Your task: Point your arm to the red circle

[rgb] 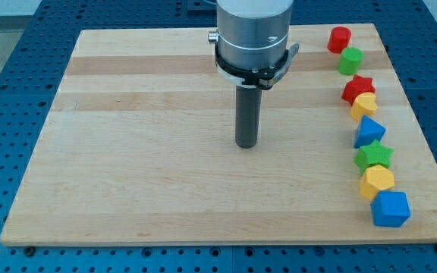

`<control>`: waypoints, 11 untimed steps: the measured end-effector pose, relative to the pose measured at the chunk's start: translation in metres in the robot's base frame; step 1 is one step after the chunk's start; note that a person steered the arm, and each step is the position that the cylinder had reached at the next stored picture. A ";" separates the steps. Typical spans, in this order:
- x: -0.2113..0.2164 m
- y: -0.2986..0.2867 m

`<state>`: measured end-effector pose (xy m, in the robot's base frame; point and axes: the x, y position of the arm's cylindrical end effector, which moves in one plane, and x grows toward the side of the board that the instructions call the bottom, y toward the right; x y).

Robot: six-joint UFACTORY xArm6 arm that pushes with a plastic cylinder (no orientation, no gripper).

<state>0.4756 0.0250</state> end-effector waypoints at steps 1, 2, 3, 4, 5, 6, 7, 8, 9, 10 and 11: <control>-0.016 0.000; -0.113 -0.013; -0.219 -0.013; -0.238 0.006; -0.282 0.077; -0.284 0.082; -0.284 0.090; -0.284 0.092; -0.283 0.094; -0.284 0.103; -0.284 0.113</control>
